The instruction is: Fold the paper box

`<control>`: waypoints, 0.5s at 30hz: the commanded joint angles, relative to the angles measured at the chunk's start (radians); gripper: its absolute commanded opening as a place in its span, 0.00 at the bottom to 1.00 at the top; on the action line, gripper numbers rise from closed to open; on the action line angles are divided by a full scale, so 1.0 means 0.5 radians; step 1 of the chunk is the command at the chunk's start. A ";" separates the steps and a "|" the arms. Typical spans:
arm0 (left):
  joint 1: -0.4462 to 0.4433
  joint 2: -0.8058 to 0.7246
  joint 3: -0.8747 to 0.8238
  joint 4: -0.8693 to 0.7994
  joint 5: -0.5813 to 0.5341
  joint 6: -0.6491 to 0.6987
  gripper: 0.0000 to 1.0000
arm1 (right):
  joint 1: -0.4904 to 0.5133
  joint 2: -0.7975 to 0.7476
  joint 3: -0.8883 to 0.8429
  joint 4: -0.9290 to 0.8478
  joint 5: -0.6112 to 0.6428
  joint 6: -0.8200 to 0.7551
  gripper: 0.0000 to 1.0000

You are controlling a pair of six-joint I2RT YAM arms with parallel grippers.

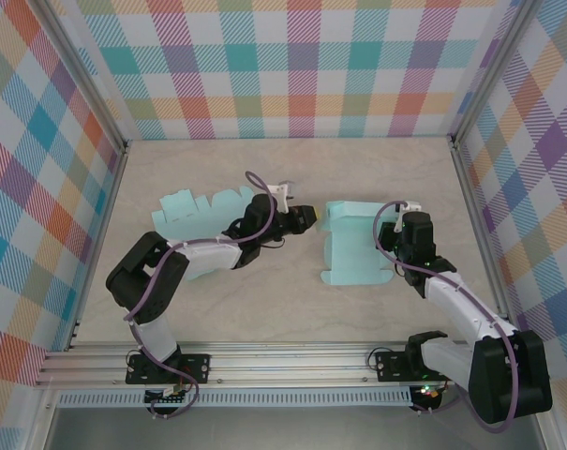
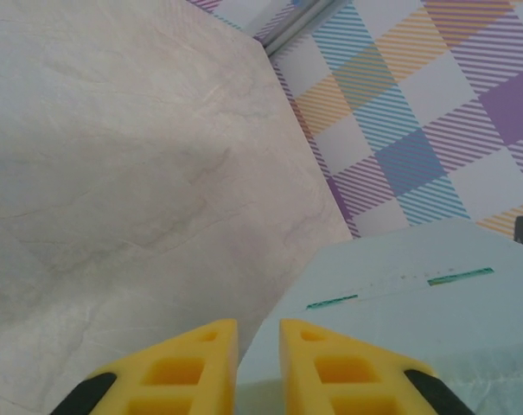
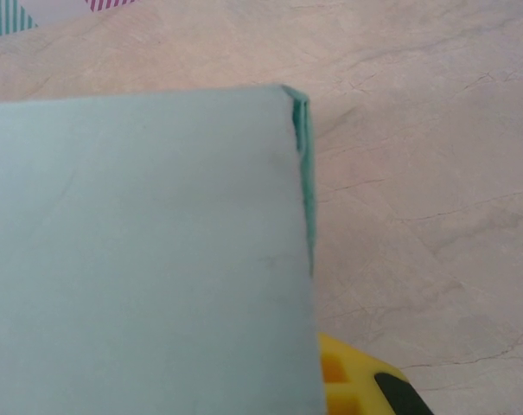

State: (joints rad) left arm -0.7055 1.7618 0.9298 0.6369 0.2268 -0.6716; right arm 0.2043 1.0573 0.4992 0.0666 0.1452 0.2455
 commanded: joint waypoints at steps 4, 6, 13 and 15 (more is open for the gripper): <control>-0.031 -0.214 -0.227 -0.019 -0.241 0.113 0.54 | 0.027 -0.007 -0.001 0.039 -0.084 -0.046 0.00; -0.035 -0.272 -0.310 -0.005 -0.246 0.147 0.69 | 0.027 0.000 0.002 0.036 -0.084 -0.047 0.00; -0.164 -0.418 -0.572 0.213 -0.213 0.155 1.00 | 0.027 0.010 0.010 0.032 -0.081 -0.046 0.00; -0.218 -0.468 -0.613 0.235 -0.252 0.172 1.00 | 0.027 0.009 0.005 0.038 -0.079 -0.046 0.00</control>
State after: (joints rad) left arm -0.7799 1.5764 0.6464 0.6868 0.1253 -0.6113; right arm 0.2119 1.0592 0.4992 0.0662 0.1192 0.2371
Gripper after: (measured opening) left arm 0.997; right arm 0.075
